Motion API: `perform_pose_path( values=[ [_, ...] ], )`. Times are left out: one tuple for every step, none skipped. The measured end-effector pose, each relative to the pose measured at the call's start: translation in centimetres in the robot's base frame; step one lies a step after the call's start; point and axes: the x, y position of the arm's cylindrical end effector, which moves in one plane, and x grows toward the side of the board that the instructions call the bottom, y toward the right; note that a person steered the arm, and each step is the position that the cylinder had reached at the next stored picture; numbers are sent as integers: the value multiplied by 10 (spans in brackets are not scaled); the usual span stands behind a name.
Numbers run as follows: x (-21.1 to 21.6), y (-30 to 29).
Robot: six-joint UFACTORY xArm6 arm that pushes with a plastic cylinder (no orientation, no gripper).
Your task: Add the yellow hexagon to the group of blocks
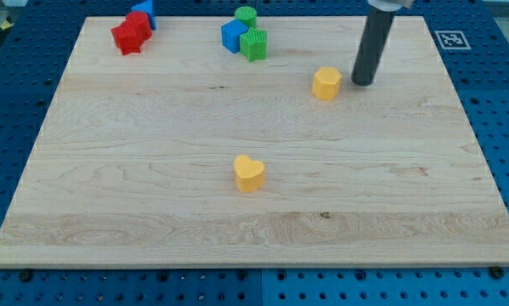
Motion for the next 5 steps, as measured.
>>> perform_pose_path(
  values=[
    [50,23],
    [42,-21],
    [19,-59],
    [3,-62],
    [-11,-65]
  ],
)
